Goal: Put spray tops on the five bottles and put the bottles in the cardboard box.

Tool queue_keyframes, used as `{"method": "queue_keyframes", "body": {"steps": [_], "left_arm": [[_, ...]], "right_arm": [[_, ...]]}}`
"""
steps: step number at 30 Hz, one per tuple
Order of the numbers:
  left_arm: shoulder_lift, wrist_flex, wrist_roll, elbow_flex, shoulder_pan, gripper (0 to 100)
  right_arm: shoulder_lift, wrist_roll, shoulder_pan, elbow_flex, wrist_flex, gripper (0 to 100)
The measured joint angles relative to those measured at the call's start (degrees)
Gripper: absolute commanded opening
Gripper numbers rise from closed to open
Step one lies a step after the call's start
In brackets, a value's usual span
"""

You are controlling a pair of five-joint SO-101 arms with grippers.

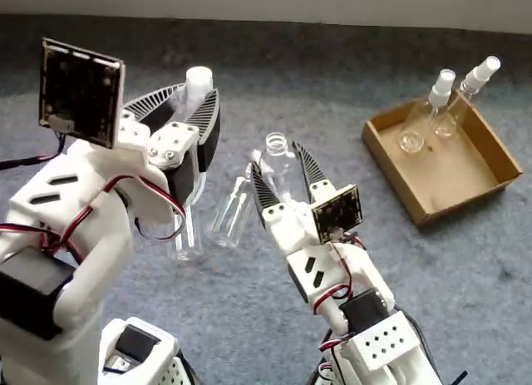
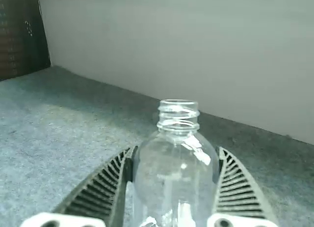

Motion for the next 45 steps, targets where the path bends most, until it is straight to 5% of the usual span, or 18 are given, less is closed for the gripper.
{"method": "queue_keyframes", "body": {"steps": [11,27,38,45], "left_arm": [[-16.0,-30.2,0.4,25.7,-0.1,1],[-19.8,-45.0,0.8,33.2,1.7,1],[-20.4,-59.5,0.8,38.9,14.1,1],[-19.6,-63.3,0.8,46.5,14.8,1]], "right_arm": [[-1.6,0.0,0.0,0.3,-0.2,15.9],[-27.5,0.0,-0.6,10.8,5.0,15.9],[-28.2,0.0,-0.6,14.0,5.0,15.9],[-28.2,0.0,-0.6,14.0,5.0,15.9]]}}
